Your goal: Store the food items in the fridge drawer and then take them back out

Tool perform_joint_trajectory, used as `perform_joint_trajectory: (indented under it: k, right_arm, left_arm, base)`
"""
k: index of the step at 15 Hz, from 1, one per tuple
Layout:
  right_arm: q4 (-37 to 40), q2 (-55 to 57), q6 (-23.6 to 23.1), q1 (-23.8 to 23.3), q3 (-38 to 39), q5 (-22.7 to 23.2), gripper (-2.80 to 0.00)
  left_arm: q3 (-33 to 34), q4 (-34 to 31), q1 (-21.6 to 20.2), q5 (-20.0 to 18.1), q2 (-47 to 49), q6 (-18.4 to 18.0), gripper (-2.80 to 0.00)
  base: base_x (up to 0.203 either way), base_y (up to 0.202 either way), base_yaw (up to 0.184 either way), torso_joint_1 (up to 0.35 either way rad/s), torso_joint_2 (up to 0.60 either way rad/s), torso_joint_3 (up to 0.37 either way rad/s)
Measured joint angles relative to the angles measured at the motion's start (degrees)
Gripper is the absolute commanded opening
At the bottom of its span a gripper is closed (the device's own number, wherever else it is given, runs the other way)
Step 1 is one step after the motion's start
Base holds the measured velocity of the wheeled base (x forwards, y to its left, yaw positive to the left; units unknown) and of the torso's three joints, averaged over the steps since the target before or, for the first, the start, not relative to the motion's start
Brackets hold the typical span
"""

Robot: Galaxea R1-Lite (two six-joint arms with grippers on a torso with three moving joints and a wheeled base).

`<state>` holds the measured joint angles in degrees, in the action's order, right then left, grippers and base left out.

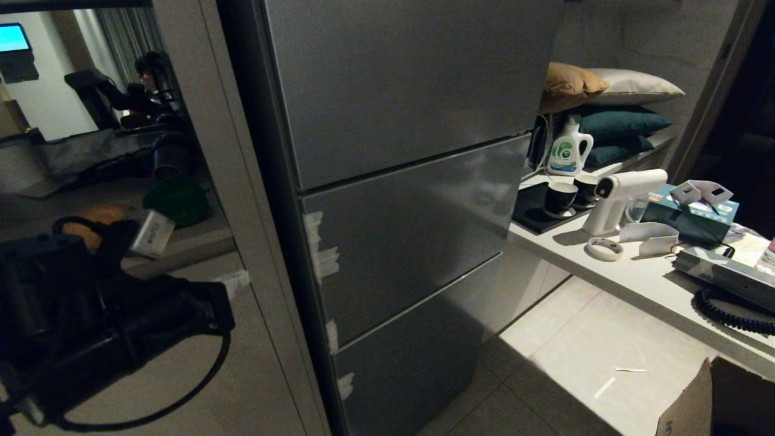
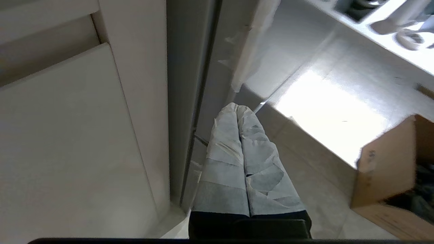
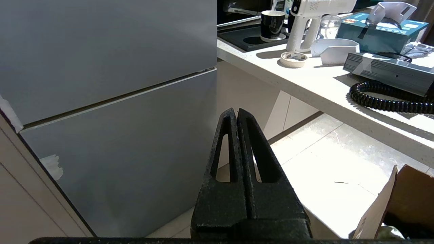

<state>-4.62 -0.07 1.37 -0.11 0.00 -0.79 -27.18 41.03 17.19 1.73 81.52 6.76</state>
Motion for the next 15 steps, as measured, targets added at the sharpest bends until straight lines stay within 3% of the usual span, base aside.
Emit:
perform_joint_trajectory:
  k: [4, 6, 11, 15]
  right_arm:
    - [0.0, 0.0, 0.0, 0.0, 0.0, 0.0, -2.80]
    - [0.0, 0.0, 0.1, 0.0, 0.0, 0.0, -2.80]
    - [0.0, 0.0, 0.0, 0.0, 0.0, 0.0, -2.80]
    - [0.0, 0.0, 0.3, 0.0, 0.0, -0.1, -2.80]
  left_arm:
    - [-0.8, 0.0, 6.3, 6.4, 1.6, 2.7, -2.80]
    - [-2.4, 0.0, 7.9, 7.6, 2.8, 3.0, -2.80]
    - [-8.6, 0.1, 8.7, 8.8, 8.2, 2.9, -2.80]
    - [-12.4, 0.1, 8.7, 12.5, 12.7, 2.4, -2.80]
  base:
    - [0.000, 0.000, 0.000, 0.000, 0.00, 0.000]
    - [0.000, 0.000, 0.000, 0.000, 0.00, 0.000]
    - [0.000, 0.000, 0.000, 0.000, 0.00, 0.000]
    - [0.000, 0.000, 0.000, 0.000, 0.00, 0.000]
